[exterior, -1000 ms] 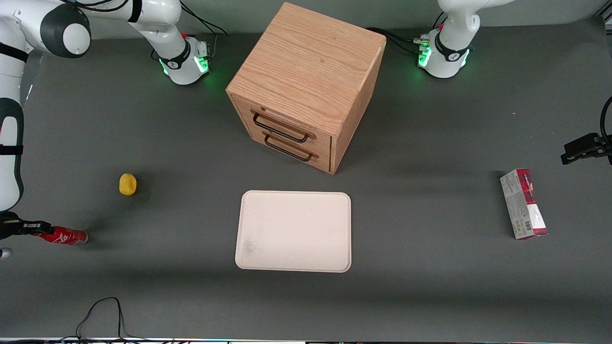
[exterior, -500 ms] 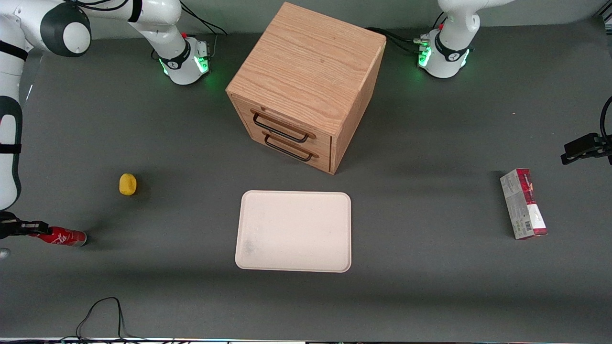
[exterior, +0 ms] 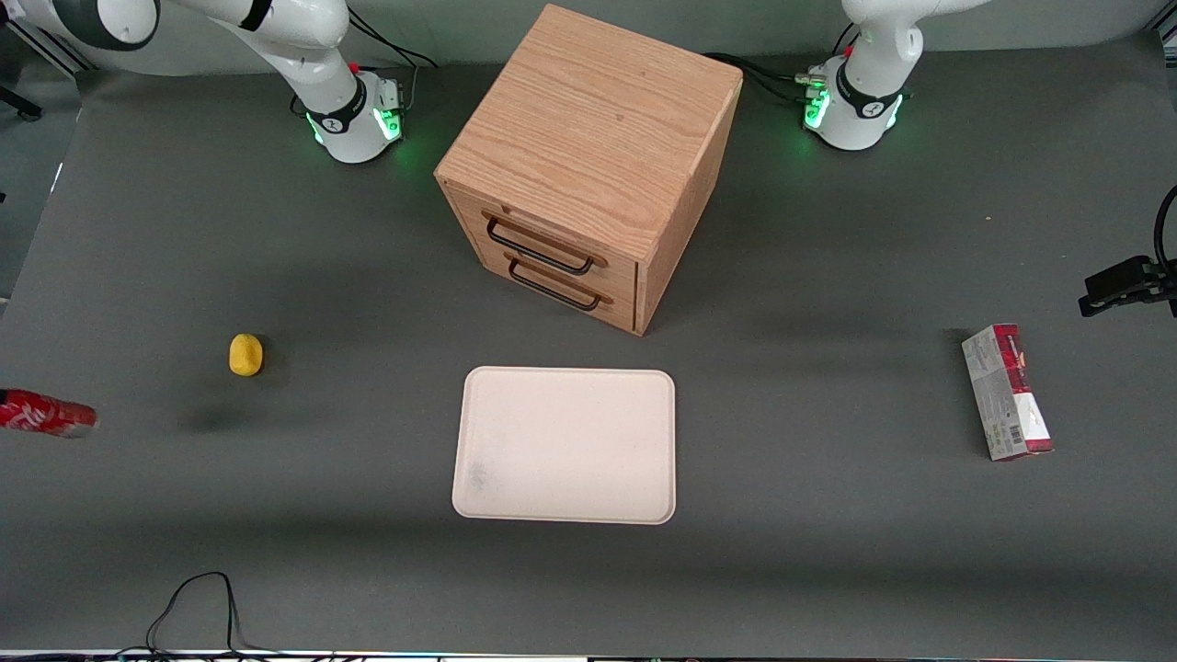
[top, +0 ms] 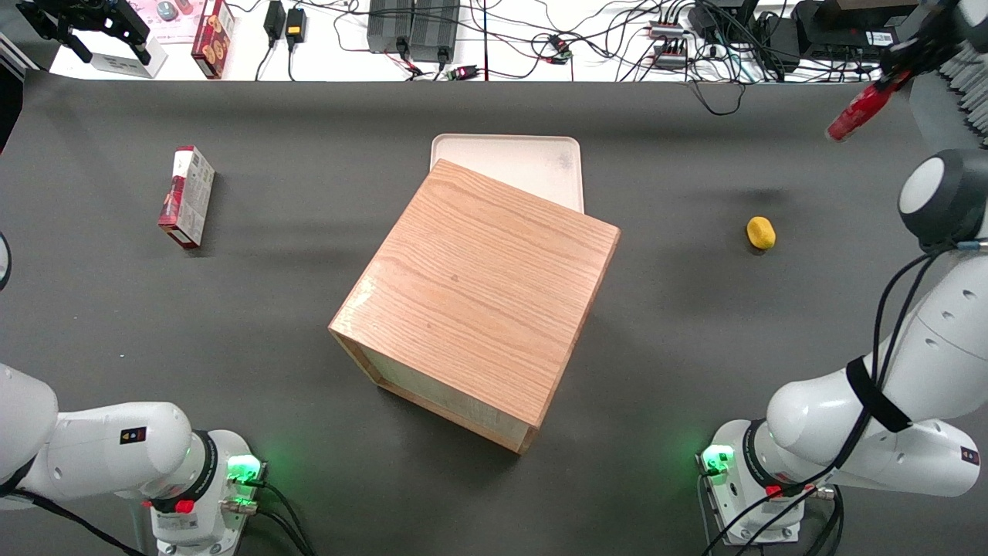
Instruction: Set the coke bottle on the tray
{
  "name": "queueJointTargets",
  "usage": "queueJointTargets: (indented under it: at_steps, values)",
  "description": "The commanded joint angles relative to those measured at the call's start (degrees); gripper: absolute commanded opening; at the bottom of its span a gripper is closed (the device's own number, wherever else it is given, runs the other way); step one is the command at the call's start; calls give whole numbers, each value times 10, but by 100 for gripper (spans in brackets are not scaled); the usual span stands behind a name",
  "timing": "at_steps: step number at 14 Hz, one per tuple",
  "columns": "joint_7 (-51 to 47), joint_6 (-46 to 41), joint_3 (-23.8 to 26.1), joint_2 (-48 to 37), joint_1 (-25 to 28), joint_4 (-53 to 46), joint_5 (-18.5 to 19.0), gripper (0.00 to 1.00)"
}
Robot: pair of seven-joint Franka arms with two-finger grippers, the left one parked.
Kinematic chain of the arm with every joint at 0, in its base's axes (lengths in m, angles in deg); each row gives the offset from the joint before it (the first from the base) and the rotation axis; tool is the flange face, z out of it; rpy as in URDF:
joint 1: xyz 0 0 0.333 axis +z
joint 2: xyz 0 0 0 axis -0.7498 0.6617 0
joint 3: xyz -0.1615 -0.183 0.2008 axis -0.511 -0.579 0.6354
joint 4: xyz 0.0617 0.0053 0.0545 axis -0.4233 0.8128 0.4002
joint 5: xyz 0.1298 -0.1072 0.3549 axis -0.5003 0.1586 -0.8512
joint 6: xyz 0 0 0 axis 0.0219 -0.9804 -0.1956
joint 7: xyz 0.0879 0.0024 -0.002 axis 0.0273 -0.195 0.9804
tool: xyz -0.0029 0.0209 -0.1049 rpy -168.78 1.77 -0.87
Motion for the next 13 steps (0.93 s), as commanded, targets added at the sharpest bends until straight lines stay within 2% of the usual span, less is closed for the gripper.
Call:
queueJointTargets:
  at_steps: [1, 3, 8, 10, 13]
  values:
    - [26, -87, -5, -14, -2, -69, -3, 0]
    - [25, -139, -5, -37, -2, -106, -1, 0]
    - [21, -164, 3, -80, 11, -106, 10, 0]
    - [12, -164, 3, -80, 55, -106, 11, 0]
    - [-72, -163, 5, -80, 146, -106, 9, 0]
